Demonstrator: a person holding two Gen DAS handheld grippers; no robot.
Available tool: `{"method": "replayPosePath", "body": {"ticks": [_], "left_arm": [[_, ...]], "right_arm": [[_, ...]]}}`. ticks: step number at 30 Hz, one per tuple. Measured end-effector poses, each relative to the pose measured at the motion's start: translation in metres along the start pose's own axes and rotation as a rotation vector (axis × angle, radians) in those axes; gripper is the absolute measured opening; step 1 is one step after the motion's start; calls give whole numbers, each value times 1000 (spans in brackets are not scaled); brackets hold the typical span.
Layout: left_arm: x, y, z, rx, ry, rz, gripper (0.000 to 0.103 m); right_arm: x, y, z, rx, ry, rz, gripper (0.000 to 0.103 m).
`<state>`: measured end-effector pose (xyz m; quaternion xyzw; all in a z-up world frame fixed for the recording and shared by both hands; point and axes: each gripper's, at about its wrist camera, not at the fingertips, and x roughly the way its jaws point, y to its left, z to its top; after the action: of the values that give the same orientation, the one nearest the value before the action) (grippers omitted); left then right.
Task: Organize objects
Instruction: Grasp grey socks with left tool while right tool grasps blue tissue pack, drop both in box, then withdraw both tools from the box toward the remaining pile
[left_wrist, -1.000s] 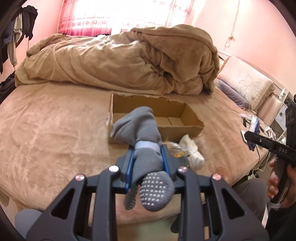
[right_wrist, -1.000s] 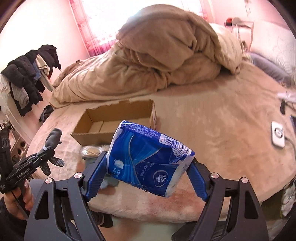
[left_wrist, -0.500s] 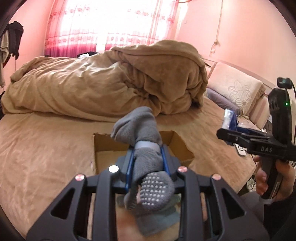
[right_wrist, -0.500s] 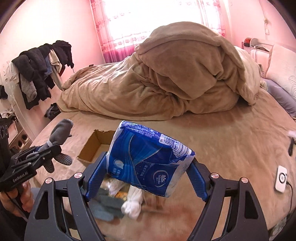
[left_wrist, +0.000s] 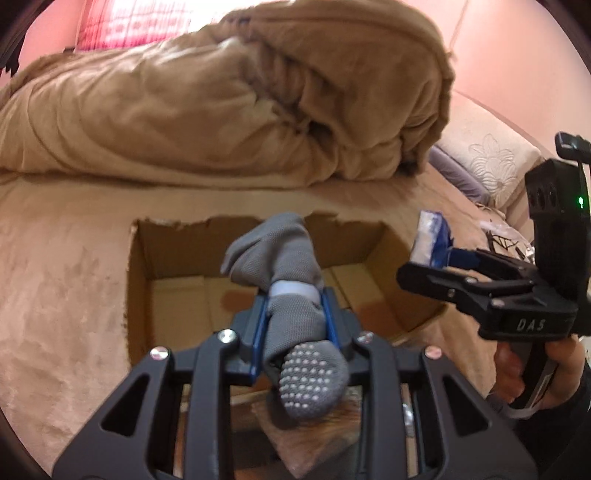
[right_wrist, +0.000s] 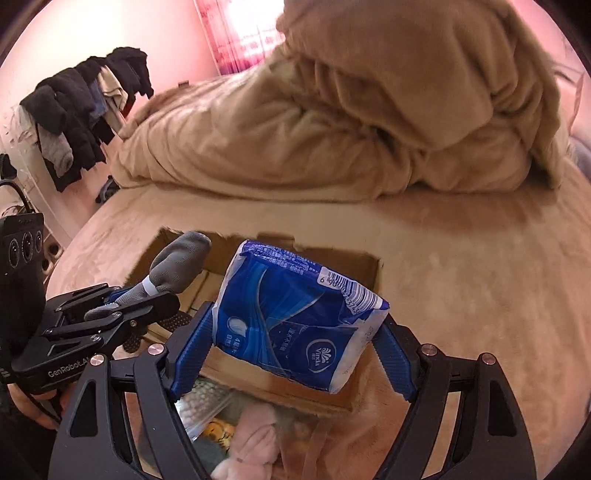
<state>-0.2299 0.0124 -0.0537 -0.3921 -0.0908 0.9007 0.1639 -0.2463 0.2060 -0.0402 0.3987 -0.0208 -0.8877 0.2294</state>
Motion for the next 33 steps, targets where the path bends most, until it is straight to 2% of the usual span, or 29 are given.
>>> {"method": "replayPosePath", "body": {"ticks": [6,10,11,13,14,17,21,25,28,33], "left_arm": [[8,4,-3,-5,34,20,37],[-6,-1,-5,1,21,49,42],[-12,-3,-5,1,10,54,46],[-25,-4,-5,-7,-15,54,75],[-33,-4,-6,-16,-32,53,78],[-53,-10,-6,-15,-55,59,79],[-86,-20,-12,-3,-94,74,79],[-122,-29,-22,3,-136,111,80],[-146,-37,-36,5,-146,109,80],[-176,-46,-59,-12,-160,115,80]], "right_arm": [[14,-4,-4,8,15,-1,84],[13,-5,-7,18,33,27,85],[12,-3,-8,7,29,22,87],[9,1,-9,-7,21,15,91],[6,2,-10,-10,12,11,96],[-3,4,-9,-20,-21,-62,101],[-25,3,-8,15,-45,-47,101],[-59,17,-13,-16,-82,-105,101],[-87,30,-20,-23,-91,-112,101],[-136,53,-37,-38,-154,-133,101]]}}
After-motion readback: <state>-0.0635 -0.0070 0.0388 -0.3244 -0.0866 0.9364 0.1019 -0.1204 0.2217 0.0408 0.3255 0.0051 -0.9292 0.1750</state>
